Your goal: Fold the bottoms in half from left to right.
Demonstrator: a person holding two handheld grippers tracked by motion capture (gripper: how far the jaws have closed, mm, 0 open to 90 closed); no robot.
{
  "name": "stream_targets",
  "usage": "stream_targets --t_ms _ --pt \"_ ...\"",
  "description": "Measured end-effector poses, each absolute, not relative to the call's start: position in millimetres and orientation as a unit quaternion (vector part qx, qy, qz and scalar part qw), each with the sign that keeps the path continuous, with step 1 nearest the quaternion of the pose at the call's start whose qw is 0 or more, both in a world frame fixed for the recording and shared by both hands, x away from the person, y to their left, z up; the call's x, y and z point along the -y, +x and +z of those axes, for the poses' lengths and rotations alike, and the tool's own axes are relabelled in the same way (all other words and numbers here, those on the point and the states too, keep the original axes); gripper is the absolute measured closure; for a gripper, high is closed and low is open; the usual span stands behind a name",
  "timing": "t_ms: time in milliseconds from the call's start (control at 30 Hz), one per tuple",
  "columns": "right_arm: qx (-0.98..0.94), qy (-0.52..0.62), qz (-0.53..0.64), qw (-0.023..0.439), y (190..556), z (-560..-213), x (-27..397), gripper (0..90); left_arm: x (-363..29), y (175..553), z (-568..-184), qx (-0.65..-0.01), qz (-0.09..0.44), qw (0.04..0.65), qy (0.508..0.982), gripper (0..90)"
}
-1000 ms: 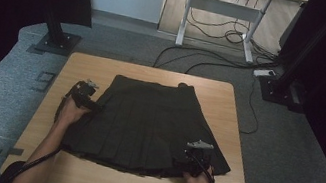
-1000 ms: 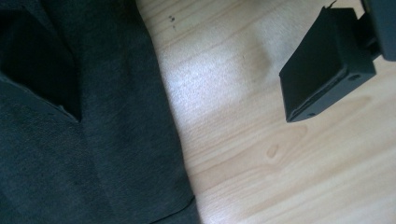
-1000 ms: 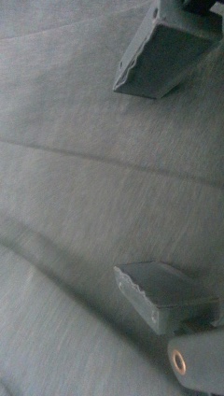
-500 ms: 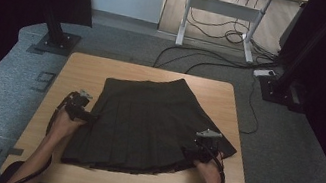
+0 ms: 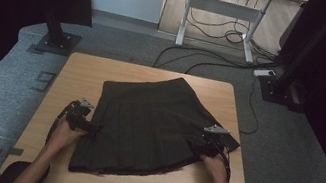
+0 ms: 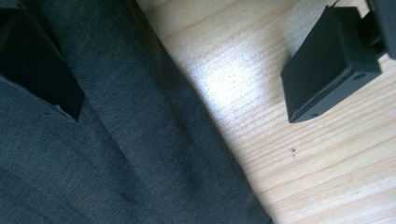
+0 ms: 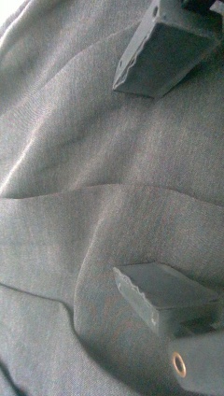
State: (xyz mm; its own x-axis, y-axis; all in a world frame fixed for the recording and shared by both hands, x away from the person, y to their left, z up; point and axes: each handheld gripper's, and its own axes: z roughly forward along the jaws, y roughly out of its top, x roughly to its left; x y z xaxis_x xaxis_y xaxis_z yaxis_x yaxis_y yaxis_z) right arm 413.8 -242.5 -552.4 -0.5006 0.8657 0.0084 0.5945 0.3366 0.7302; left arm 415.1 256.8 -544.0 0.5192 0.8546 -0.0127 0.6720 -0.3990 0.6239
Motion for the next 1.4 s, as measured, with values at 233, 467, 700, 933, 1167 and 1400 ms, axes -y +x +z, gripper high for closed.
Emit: stream_targets --t_ms 233,467,700,933,1167,1400 --pt "-0.788 0.464 0.351 0.200 411 -553 242 10.0 -264 432 -525 -0.461 0.158 0.302 0.819 0.5" --pt "-0.780 0.471 0.357 0.205 409 -555 240 9.9 -263 466 -499 -0.468 0.183 0.317 0.804 2.9" --pt "-0.781 0.471 0.356 0.206 409 -555 240 9.8 -250 515 -510 -0.486 0.190 0.301 0.798 5.0" --pt "-0.782 0.468 0.356 0.205 408 -555 240 9.5 -253 543 -544 -0.513 0.177 0.297 0.786 3.5" --pt "-0.790 0.464 0.350 0.196 408 -552 240 10.5 -256 536 -547 -0.508 0.186 0.309 0.782 3.5" --pt "-0.783 0.460 0.370 0.194 397 -524 242 13.3 -258 531 -547 -0.508 0.188 0.311 0.781 5.9"
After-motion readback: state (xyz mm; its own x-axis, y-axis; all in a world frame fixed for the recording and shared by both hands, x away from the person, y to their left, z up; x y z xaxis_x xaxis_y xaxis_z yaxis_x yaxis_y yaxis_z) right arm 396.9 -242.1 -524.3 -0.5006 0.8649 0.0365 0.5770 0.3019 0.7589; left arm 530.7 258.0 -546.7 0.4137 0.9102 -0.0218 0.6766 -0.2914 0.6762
